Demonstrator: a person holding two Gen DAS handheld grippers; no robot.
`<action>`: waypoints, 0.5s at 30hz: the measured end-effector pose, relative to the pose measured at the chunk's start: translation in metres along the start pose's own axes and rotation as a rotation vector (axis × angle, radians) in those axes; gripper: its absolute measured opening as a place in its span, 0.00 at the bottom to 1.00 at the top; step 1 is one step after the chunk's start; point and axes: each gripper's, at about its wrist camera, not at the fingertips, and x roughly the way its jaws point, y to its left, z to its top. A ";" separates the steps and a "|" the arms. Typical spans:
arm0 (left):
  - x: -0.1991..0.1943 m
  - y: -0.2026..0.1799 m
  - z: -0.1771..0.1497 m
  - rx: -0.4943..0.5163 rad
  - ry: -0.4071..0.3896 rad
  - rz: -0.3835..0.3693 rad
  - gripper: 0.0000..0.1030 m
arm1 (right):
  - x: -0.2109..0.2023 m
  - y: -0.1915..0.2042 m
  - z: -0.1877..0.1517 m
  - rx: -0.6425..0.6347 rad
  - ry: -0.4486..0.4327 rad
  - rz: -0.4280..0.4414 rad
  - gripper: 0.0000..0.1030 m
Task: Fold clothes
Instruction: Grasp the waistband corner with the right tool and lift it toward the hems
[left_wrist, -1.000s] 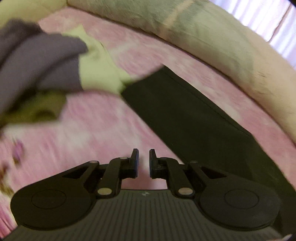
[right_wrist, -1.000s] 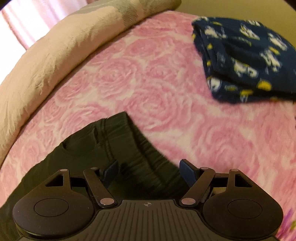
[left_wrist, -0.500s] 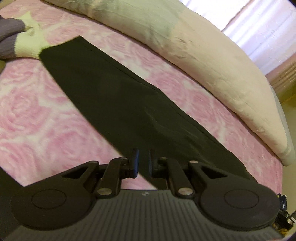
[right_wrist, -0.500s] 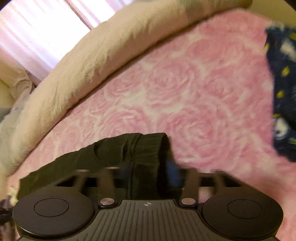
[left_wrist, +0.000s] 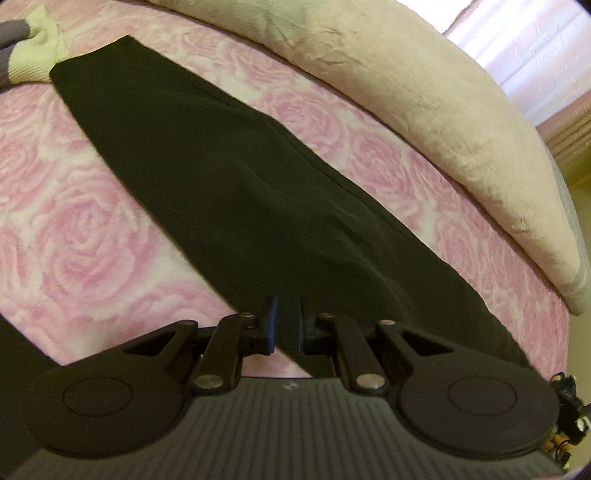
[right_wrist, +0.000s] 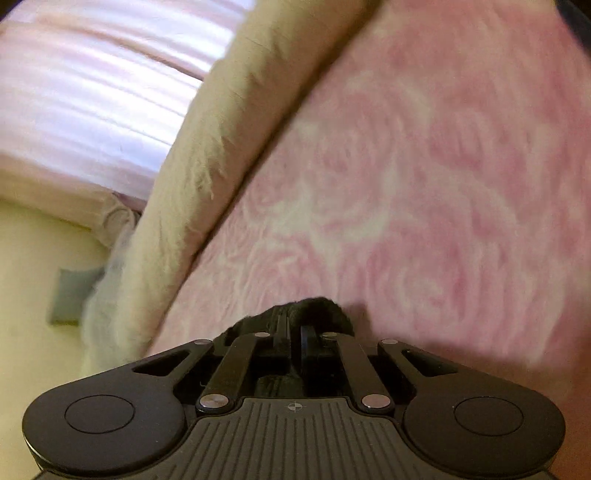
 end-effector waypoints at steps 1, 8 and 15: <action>0.001 -0.003 0.000 0.010 -0.005 -0.001 0.06 | -0.003 0.003 0.000 -0.020 -0.030 -0.008 0.02; 0.012 -0.019 -0.010 0.046 0.029 -0.012 0.06 | 0.008 -0.018 0.007 0.020 -0.038 -0.095 0.05; 0.011 -0.019 -0.022 0.029 0.049 -0.028 0.06 | -0.057 -0.001 -0.010 -0.035 0.088 0.028 0.54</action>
